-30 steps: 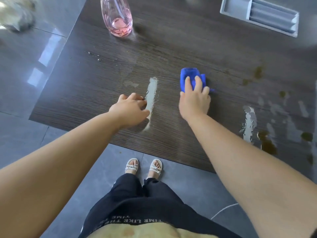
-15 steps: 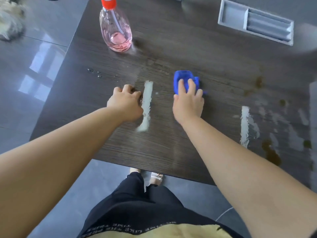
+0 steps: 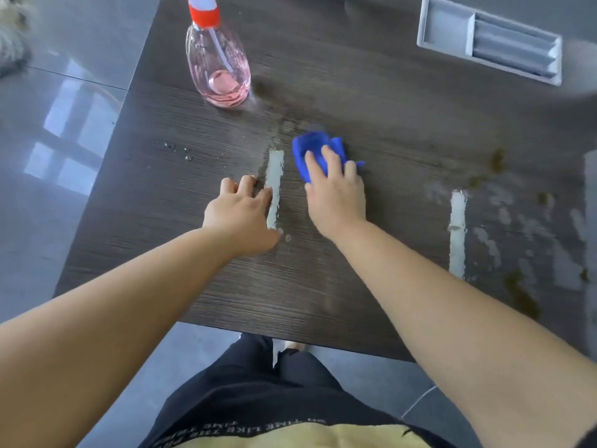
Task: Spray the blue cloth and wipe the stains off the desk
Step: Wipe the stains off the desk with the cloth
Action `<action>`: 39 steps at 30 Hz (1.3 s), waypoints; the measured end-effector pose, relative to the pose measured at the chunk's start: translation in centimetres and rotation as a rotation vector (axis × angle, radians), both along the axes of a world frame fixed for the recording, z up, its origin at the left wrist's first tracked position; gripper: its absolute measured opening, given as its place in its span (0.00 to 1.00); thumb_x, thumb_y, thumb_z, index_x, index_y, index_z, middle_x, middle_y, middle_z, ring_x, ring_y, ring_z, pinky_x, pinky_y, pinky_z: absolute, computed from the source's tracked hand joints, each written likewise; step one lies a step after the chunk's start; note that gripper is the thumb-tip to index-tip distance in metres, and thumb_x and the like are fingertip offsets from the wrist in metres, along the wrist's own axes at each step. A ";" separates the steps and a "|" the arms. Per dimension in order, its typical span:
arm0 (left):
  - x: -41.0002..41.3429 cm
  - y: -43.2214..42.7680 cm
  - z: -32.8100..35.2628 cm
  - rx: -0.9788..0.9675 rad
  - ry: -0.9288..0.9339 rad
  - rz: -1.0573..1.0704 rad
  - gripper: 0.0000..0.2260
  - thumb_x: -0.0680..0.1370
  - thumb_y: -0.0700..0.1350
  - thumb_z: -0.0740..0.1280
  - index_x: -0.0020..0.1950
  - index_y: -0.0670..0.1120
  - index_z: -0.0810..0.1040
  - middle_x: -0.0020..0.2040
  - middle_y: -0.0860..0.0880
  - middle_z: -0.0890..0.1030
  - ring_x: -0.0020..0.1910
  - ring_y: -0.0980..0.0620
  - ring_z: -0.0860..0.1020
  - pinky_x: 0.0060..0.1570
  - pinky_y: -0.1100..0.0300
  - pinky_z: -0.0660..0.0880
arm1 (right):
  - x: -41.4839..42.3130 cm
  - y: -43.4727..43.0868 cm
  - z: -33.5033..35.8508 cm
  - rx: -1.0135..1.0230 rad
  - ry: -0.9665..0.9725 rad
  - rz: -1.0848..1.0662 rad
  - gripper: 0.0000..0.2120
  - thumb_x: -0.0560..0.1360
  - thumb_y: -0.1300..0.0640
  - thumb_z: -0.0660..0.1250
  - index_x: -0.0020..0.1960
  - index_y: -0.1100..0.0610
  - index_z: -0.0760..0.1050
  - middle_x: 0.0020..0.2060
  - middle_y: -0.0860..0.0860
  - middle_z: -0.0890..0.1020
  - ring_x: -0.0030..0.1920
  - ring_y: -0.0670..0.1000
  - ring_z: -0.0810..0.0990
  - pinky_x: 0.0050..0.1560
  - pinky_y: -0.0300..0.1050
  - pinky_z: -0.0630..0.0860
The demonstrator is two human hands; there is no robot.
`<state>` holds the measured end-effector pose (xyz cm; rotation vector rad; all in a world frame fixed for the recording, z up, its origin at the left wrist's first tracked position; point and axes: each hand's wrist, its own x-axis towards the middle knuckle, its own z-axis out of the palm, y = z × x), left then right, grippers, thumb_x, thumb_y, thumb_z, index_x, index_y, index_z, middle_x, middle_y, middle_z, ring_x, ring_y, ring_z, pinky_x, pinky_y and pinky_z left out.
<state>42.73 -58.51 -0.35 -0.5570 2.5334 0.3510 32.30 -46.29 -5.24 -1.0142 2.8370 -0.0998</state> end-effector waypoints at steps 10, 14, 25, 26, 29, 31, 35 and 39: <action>0.4 -0.5 0.0 0.097 0.051 0.093 0.26 0.75 0.55 0.59 0.71 0.50 0.59 0.73 0.53 0.58 0.69 0.46 0.57 0.57 0.53 0.67 | -4.4 -0.1 0.0 0.000 -0.011 -0.267 0.24 0.80 0.50 0.56 0.75 0.49 0.56 0.75 0.51 0.56 0.64 0.61 0.64 0.61 0.53 0.66; 0.4 -0.9 -0.1 0.159 0.126 0.205 0.24 0.76 0.50 0.59 0.71 0.50 0.59 0.70 0.52 0.65 0.68 0.48 0.60 0.57 0.54 0.65 | 0.0 -2.1 -0.1 -0.023 -0.028 0.019 0.24 0.79 0.51 0.57 0.74 0.50 0.60 0.74 0.53 0.60 0.61 0.61 0.67 0.57 0.55 0.68; 1.0 -1.1 -0.6 0.190 0.188 0.235 0.25 0.77 0.50 0.57 0.72 0.49 0.56 0.70 0.52 0.65 0.69 0.48 0.60 0.58 0.53 0.66 | -2.7 -3.0 0.1 0.005 -0.027 -0.300 0.24 0.80 0.50 0.56 0.75 0.48 0.57 0.75 0.51 0.56 0.64 0.61 0.64 0.60 0.53 0.66; 1.0 -1.1 -0.7 0.188 0.200 0.245 0.24 0.77 0.50 0.57 0.72 0.49 0.56 0.70 0.51 0.66 0.69 0.48 0.60 0.58 0.53 0.66 | -1.4 -4.0 0.1 0.002 -0.040 -0.249 0.24 0.80 0.50 0.56 0.75 0.49 0.57 0.75 0.52 0.56 0.64 0.61 0.64 0.59 0.54 0.66; 1.5 -0.7 -1.0 0.186 0.288 0.337 0.22 0.76 0.47 0.58 0.70 0.48 0.60 0.69 0.50 0.68 0.68 0.49 0.62 0.61 0.54 0.65 | 3.1 -1.8 -0.2 -0.060 -0.029 0.159 0.23 0.76 0.50 0.59 0.70 0.51 0.67 0.70 0.54 0.67 0.55 0.63 0.72 0.52 0.56 0.73; 1.9 -0.4 -1.3 0.196 0.339 0.389 0.22 0.76 0.45 0.58 0.70 0.47 0.60 0.69 0.50 0.68 0.69 0.50 0.62 0.62 0.55 0.63 | 3.4 2.0 -0.1 -0.081 0.000 0.341 0.23 0.73 0.49 0.57 0.66 0.51 0.73 0.65 0.53 0.74 0.47 0.61 0.76 0.45 0.55 0.77; 2.5 -0.2 -1.7 0.224 0.358 0.382 0.24 0.76 0.44 0.58 0.72 0.47 0.59 0.71 0.52 0.65 0.70 0.52 0.61 0.63 0.57 0.63 | -0.8 3.9 0.2 -0.024 0.050 0.061 0.22 0.77 0.52 0.59 0.71 0.50 0.66 0.71 0.51 0.67 0.55 0.63 0.71 0.53 0.58 0.74; 2.5 -0.5 -1.5 0.268 0.421 0.450 0.22 0.76 0.42 0.59 0.70 0.47 0.61 0.71 0.53 0.63 0.69 0.52 0.65 0.60 0.58 0.64 | 1.5 -2.5 0.1 0.000 -0.041 -0.267 0.24 0.80 0.51 0.57 0.75 0.47 0.57 0.75 0.50 0.55 0.63 0.61 0.64 0.59 0.54 0.65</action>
